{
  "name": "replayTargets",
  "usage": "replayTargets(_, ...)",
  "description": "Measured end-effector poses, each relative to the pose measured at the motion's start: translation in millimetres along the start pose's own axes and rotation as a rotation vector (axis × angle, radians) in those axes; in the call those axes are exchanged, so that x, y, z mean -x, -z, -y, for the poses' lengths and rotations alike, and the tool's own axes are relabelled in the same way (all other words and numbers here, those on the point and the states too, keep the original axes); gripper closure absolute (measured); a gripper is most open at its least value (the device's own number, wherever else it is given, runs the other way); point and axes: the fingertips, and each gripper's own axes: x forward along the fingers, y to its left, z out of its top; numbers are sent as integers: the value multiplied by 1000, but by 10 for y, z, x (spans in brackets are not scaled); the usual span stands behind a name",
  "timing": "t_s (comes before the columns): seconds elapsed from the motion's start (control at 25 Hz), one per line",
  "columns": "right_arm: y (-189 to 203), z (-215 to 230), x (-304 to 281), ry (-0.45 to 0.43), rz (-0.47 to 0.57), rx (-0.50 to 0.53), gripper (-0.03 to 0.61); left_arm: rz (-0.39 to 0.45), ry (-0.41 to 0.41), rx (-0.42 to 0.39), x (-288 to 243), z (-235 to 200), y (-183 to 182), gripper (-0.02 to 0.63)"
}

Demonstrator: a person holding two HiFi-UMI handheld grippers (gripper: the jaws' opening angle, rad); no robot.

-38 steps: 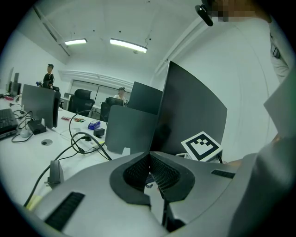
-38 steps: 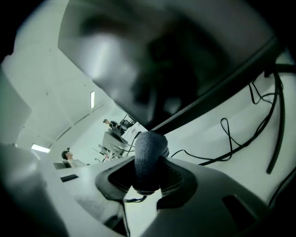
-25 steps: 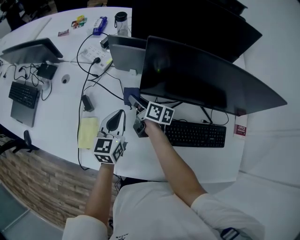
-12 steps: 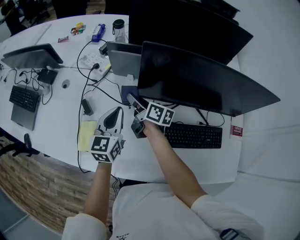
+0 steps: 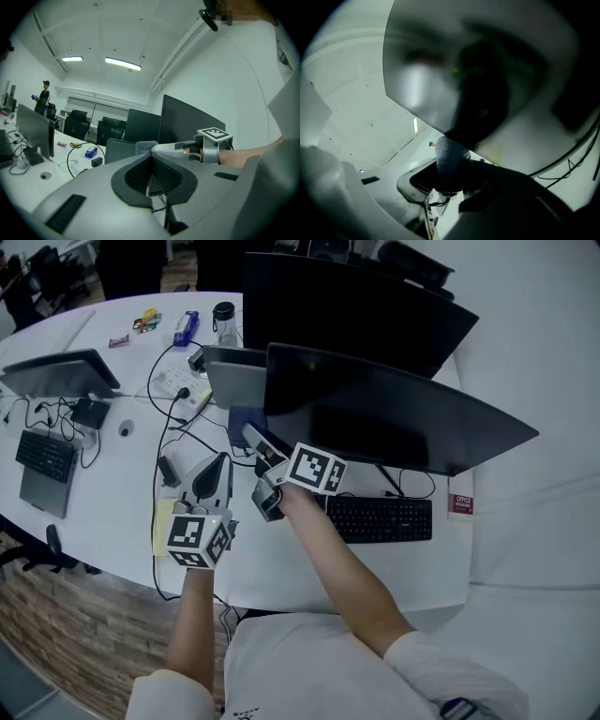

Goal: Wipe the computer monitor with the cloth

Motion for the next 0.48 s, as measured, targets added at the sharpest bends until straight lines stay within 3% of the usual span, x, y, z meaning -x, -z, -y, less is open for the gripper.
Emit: replayTargets(0.48, -411, -671, -8, -101, 42, 9, 445, 101, 53, -43, -39, 184, -658, 609)
